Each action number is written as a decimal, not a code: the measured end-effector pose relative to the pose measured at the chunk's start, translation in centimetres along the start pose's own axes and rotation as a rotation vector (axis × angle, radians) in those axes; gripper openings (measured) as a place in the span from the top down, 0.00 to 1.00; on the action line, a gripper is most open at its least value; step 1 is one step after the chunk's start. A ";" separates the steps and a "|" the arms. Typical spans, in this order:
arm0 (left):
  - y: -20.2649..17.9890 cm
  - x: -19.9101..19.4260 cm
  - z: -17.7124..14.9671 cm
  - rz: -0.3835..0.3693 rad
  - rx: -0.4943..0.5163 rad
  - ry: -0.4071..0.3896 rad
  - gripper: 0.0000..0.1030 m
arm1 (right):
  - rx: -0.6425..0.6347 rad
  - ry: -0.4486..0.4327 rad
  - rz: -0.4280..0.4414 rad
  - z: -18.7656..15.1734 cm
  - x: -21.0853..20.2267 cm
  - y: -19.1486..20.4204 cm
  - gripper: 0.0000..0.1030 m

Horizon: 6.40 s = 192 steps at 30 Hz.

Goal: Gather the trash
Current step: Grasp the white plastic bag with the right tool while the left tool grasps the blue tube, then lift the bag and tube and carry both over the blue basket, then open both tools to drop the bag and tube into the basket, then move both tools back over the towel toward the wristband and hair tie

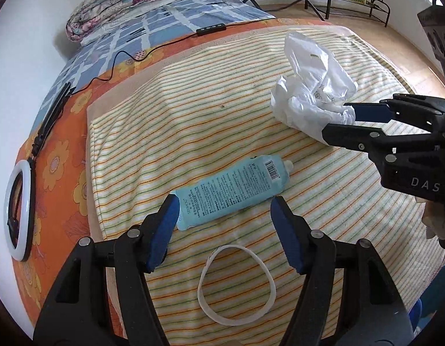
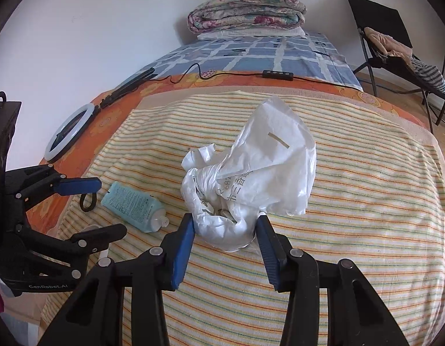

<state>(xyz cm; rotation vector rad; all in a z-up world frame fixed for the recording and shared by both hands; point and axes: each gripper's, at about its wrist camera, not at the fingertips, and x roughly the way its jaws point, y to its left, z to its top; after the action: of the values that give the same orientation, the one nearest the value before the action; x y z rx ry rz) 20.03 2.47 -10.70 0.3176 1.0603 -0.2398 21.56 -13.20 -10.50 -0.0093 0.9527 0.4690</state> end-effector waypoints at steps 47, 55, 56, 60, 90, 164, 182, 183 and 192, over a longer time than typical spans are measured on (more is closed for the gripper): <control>3.6 -1.8 0.7 -0.138 -0.282 -0.086 0.95 | -0.021 -0.094 0.014 0.5 -4.2 -1.0 0.57; 1.4 -7.9 -1.9 -0.136 -0.261 -0.126 0.95 | -0.105 -0.088 0.004 -2.1 -9.9 2.0 0.57; 1.1 -8.7 -2.4 -0.130 -0.258 -0.132 0.95 | -0.116 -0.087 0.000 -2.6 -10.6 2.4 0.57; -0.1 -11.5 -4.4 -0.131 -0.254 -0.145 0.95 | -0.154 -0.079 0.002 -4.7 -13.4 4.0 0.57; -11.7 -18.6 -22.4 -0.187 -0.258 -0.098 0.95 | -0.169 0.093 0.127 -23.5 -21.3 7.4 0.56; -17.0 -10.3 -28.7 -0.173 -0.216 0.143 0.40 | -0.114 0.312 0.052 -31.2 -15.5 6.4 0.13; -16.4 -10.2 -28.4 -0.165 -0.239 0.152 0.34 | -0.086 0.269 -0.020 -29.7 -16.3 5.7 0.10; -16.3 -10.4 -28.2 -0.166 -0.242 0.149 0.34 | -0.081 0.265 -0.013 -29.6 -16.4 5.7 0.10; -13.8 -12.9 -24.9 -0.150 -0.276 0.083 0.34 | -0.054 0.219 0.013 -27.1 -17.7 5.7 0.10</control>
<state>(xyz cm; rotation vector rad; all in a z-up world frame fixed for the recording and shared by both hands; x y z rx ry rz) -11.03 -0.66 -12.46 -0.0011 1.1856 -0.2125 -10.41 -20.48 -11.40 -0.1055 1.1548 0.5126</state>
